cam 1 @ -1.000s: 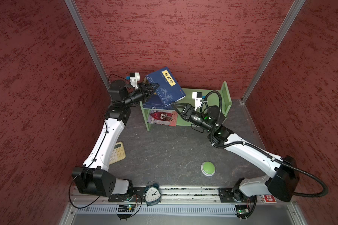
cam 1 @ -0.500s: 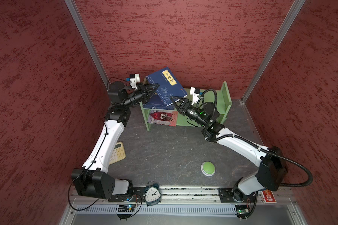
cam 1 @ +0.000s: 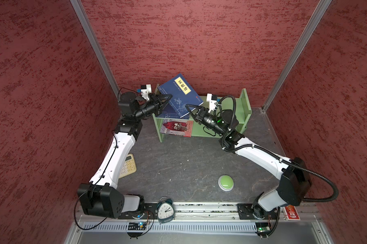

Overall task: Stacking books/files
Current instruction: Place the book on the bookshelf.

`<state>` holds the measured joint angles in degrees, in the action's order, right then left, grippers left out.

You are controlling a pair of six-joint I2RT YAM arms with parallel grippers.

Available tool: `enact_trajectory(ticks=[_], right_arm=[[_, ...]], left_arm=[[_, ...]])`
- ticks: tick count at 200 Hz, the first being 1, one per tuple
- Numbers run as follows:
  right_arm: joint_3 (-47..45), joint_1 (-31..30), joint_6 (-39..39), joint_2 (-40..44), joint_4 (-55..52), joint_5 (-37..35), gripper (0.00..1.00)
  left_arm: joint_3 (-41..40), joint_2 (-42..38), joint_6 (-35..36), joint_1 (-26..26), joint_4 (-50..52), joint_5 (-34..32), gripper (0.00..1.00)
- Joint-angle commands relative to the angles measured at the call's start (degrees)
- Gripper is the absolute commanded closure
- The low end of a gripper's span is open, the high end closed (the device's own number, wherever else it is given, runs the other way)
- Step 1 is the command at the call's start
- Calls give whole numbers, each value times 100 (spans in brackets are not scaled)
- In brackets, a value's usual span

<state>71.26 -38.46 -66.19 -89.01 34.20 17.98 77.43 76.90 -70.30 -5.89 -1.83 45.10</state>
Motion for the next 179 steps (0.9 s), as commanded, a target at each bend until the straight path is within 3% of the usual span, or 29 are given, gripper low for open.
enact_trajectory(ticks=[1, 11, 52, 90, 138, 179], right_arm=[[372, 152, 58, -38, 136, 107, 92], [464, 184, 92, -45, 5, 190, 93], [895, 420, 321, -12, -795, 610, 93], [1532, 717, 691, -84, -1959, 1242, 94], [2226, 1189, 1182, -333, -3325, 2344, 93], [2718, 1506, 1733, -606, -4362, 3027, 93]], left_arm=[[-36, -193, 93, 0, 47, 89, 68], [-19, -192, 120, 16, 153, 77, 56], [61, -228, 379, 116, 802, 59, 37], [91, -376, 407, 519, 1430, 186, 34], [413, -509, 454, 1159, 1368, 823, 33], [648, -466, 803, 1323, 1174, 1036, 33]])
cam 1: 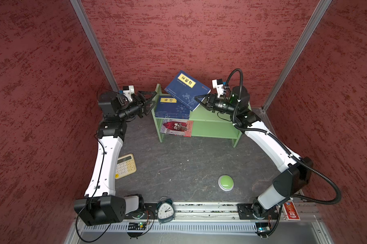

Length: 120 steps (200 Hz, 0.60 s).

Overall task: Stacking books/files
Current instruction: Place the book on the bookshelf.

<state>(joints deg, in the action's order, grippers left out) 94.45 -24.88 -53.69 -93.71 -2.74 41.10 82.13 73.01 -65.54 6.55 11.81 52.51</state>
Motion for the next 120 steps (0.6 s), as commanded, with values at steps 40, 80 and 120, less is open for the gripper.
enact_trajectory(ticks=[40, 80, 120], right_arm=[[929, 241, 1033, -609, -1437, 1387, 93], [1500, 263, 1588, -1170, -2156, 1781, 91], [2105, 274, 1887, -1707, -2682, 1788, 91]], left_arm=[[219, 61, 252, 83, -494, 323, 33], [243, 203, 273, 58, -584, 339, 34], [242, 314, 274, 13, -619, 321, 34]])
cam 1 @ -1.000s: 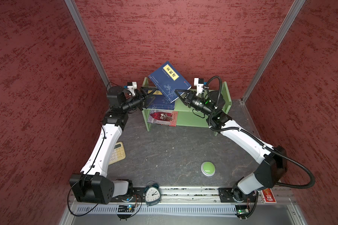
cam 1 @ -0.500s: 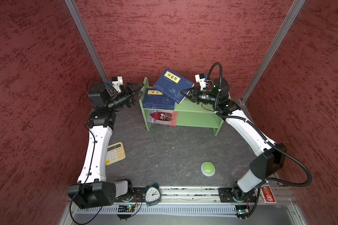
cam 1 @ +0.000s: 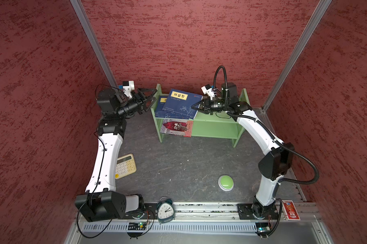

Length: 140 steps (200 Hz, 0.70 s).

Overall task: Stacking books/files
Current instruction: Place the book on the bookshelf.

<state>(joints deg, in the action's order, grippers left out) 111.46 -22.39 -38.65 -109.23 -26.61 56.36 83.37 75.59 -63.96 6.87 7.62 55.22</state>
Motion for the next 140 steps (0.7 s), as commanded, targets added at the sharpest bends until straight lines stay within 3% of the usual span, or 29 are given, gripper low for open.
enact_trajectory(ticks=[1, 51, 91, 140], right_arm=[[421, 29, 384, -166, -298, 266, 91], [1477, 24, 815, -965, -1268, 363, 85], [2123, 42, 1011, -1295, -1859, -122, 63], [2144, 49, 711, -1185, -1725, -1079, 50]], left_arm=[[118, 59, 119, -24, -204, 50, 34], [109, 170, 71, -137, -252, 15, 34], [65, 193, 60, -194, -278, 16, 34], [-27, 175, 38, -239, -320, 16, 34]])
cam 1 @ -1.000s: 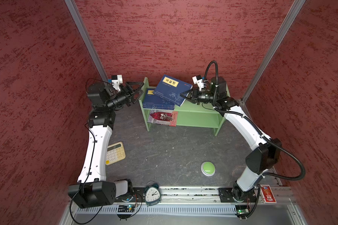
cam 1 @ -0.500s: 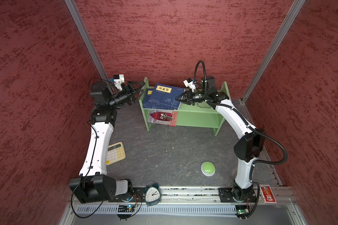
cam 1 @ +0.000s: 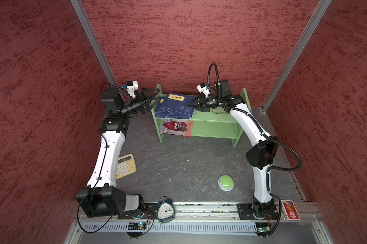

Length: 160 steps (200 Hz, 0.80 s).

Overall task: Stacking books/files
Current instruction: Place the book on the bookshelf.

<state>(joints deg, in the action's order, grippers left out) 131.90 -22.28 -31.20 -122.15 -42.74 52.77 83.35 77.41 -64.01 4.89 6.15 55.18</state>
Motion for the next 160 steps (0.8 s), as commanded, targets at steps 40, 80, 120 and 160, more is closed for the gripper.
enact_trajectory(ticks=[40, 80, 120, 160], right_arm=[[-499, 31, -528, 526, 434, -1240, 48], [-1378, 31, -1011, 1149, 1272, -1408, 49], [-1930, 33, -1421, 1409, 1941, -1245, 50], [-2013, 31, -1473, 1379, 2007, -1276, 53]], left_arm=[[-96, -25, -53, -58, -283, 46, 34], [-56, 32, -90, -58, -356, 72, 34], [-62, 46, -90, -82, -378, 109, 33], [-63, 21, -94, -84, -369, 134, 34]])
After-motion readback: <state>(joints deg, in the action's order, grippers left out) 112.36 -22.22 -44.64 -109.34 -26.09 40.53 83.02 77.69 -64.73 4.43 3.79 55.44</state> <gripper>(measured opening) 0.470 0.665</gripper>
